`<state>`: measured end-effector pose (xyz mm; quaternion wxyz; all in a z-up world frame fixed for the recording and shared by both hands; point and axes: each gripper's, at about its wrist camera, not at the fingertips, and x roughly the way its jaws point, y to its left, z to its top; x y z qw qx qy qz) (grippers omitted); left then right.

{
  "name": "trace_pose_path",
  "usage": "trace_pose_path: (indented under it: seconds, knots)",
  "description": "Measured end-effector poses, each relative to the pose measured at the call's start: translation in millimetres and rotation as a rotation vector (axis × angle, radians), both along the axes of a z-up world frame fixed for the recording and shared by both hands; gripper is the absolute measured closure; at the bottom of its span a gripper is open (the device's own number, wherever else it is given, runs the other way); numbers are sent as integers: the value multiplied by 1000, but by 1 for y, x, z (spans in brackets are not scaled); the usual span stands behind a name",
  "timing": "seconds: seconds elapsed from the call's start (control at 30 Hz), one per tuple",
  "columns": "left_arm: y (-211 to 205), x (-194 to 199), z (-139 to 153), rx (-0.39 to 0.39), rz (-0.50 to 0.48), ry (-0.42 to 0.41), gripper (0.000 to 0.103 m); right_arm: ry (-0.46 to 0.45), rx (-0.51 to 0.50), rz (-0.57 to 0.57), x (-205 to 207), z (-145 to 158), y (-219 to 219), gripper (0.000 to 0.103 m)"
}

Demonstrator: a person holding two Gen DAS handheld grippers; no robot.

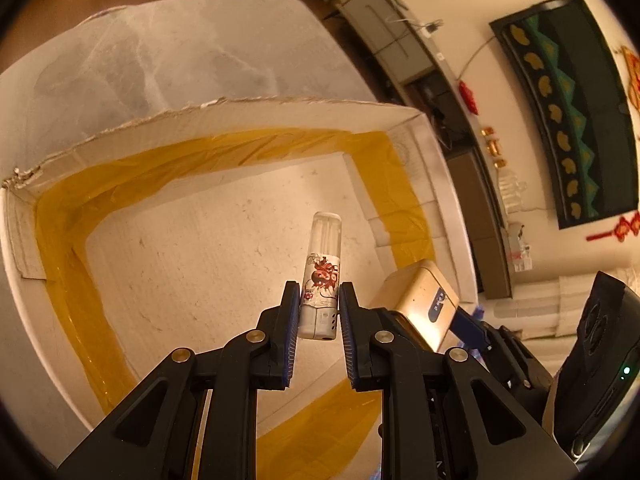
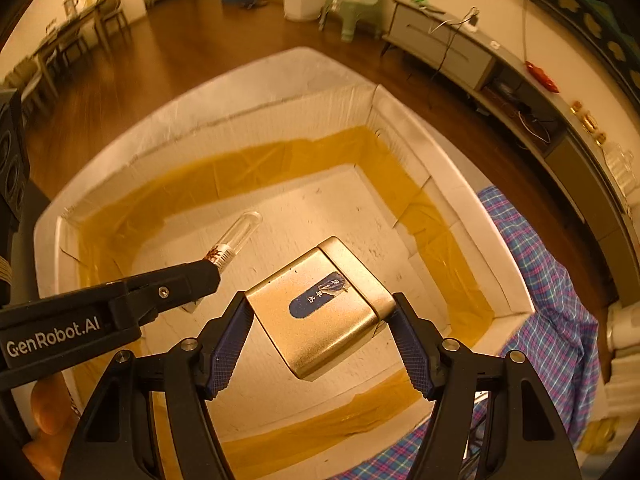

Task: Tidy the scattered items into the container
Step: 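Lift and carry the gold box and white tube over the white box with both tools, then open the right tool to drop the gold box while the left tool releases the tube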

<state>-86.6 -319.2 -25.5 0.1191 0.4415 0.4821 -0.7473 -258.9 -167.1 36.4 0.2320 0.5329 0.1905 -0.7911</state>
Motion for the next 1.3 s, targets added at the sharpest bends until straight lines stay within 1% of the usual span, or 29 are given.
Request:
trace_pose_path:
  seconds: [0.23,0.37,0.53,0.6,0.77,0.83,0.9,1.0,1.1,1.2,1.3]
  knots:
    - [-1,-7,-16,47,24,-59,82,-86,107,56,-17,-24,-4,33]
    - [-2,-10,-23,59,25,-77,82,-105,167,62,-26,-35,-7,33]
    - [-2,-12,-31,58,20,-94,82,-113,194,55,-32,-41,-9,33]
    - [-1,-13,-32,61,16,-94,83,-114,195,48,-34,-42,-8,33]
    - [3,-17,-35,78,-28,-82,83,-110,192,20,-34,-42,-5,33]
    - [5,-17,-35,84,-40,-76,79,-101,194,8,-33,-40,-3,33]
    - [5,-14,-32,78,-46,-67,72,-99,181,-8,-31,-36,0,33]
    - [5,-12,-28,83,-61,-49,65,-90,161,-22,-27,-25,6,33]
    - [7,-7,-21,64,-72,-32,62,-81,136,-35,-19,-14,12,33]
    - [10,-1,-13,55,-80,-10,62,-70,111,-48,-12,-4,25,33]
    - [13,7,-6,36,-80,16,61,-56,79,-55,-3,-2,28,33]
